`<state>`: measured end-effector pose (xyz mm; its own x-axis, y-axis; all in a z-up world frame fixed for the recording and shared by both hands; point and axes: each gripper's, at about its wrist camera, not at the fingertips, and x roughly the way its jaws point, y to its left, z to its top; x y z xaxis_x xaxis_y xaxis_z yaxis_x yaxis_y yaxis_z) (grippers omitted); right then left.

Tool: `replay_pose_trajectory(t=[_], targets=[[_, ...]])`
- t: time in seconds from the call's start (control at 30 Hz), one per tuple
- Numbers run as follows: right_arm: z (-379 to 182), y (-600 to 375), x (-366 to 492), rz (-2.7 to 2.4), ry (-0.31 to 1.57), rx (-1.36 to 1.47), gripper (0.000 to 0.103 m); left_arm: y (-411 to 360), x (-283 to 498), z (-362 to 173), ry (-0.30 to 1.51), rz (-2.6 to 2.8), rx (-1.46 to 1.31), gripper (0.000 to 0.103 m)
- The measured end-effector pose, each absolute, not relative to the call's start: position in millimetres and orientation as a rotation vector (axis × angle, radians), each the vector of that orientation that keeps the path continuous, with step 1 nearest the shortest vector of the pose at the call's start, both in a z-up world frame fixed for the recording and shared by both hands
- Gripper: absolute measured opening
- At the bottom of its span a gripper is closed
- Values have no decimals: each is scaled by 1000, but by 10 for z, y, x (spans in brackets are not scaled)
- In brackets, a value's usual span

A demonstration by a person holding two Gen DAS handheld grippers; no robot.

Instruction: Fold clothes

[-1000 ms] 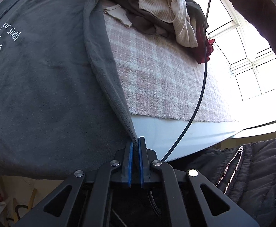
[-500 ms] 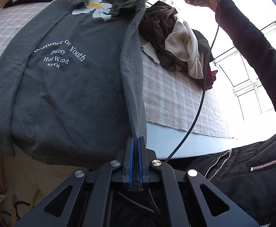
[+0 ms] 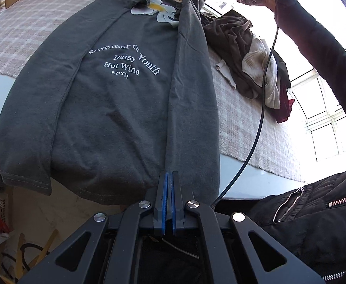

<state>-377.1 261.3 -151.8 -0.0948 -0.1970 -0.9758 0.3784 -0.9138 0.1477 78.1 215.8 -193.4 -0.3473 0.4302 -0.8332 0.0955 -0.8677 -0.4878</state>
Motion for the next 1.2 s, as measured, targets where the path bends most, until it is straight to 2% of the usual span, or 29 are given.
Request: replay_pose_trajectory(t=[0.13,0.2,0.23,0.27,0.3,0.53,0.6,0.63,0.67,0.7,0.77,1.03,1.2], targets=[[-1684,2458,-3835,-2055,235,1831,4,2126,811,-2083,-807,2237,-1652,2],[-1774,2416,-3845,-2044,259,1849,4,2171,846,-2083,-786,2232,-1658,18],[-1806,2397,-3846,-2038,272,1855,4,2213,847,-2085,-768,2228,-1658,30],[-1826,2383,-3846,-2035,282,1858,4,2245,846,-2089,-744,2232,-1658,36],[-1837,2372,-3843,-2033,289,1861,4,2282,833,-2114,-715,2227,-1676,36],[-1824,2336,-3811,-2031,342,1854,5,2418,875,-2323,-619,2193,-1776,36],[-1822,2345,-3805,-2030,345,1853,5,2444,865,-2361,-615,2193,-1775,33],[-1823,2351,-3805,-2030,346,1854,5,2443,860,-2372,-627,2191,-1766,28],[-1823,2357,-3805,-2031,347,1853,5,2450,860,-2374,-642,2189,-1752,11],[-1822,2364,-3805,-2032,347,1853,5,2459,868,-2361,-656,2191,-1731,7],[-1819,2377,-3805,-2034,347,1853,5,2467,916,-2301,-652,2218,-1699,5],[-1594,2408,-3847,-2044,330,1822,5,2102,1162,-1867,-832,2303,-1532,5],[-1558,2301,-3878,-2051,351,1798,4,1951,1121,-2065,-853,2285,-1600,5]])
